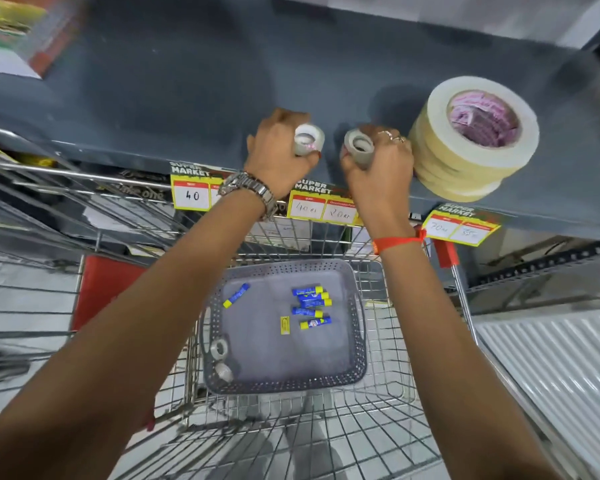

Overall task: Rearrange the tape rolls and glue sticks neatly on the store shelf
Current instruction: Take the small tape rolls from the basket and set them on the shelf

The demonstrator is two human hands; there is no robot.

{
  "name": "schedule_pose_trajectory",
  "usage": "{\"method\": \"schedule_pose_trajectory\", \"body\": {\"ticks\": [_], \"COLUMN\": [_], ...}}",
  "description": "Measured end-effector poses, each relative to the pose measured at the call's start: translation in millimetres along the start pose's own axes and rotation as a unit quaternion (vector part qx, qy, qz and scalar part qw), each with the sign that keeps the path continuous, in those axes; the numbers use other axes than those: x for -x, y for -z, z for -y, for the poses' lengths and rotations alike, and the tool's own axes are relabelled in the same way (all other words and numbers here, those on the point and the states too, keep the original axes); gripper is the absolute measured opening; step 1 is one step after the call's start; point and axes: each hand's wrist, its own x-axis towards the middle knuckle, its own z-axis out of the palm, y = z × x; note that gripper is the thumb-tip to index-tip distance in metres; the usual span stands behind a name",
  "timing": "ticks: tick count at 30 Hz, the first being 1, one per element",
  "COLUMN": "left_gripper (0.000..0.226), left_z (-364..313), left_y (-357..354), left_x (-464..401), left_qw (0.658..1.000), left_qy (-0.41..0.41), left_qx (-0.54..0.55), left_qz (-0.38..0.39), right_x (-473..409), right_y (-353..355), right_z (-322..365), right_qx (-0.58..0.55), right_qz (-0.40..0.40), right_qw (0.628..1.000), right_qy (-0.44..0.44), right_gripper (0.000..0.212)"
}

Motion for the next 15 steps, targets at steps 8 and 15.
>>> {"method": "schedule_pose_trajectory", "body": {"ticks": [8, 15], "left_gripper": [0.065, 0.044], "left_z": [0, 53], "left_y": [7, -10], "left_x": [20, 117], "left_qw": [0.998, 0.96], "left_qy": [-0.012, -0.025], "left_qx": [0.043, 0.12], "left_qz": [-0.053, -0.25], "right_x": [16, 106], "right_y": [6, -36], "right_z": [7, 4], "right_qx": [-0.082, -0.166], "right_qz": [-0.08, -0.103], "right_qw": [0.993, 0.978], "right_qy": [0.019, 0.073], "right_gripper": [0.046, 0.027]}}
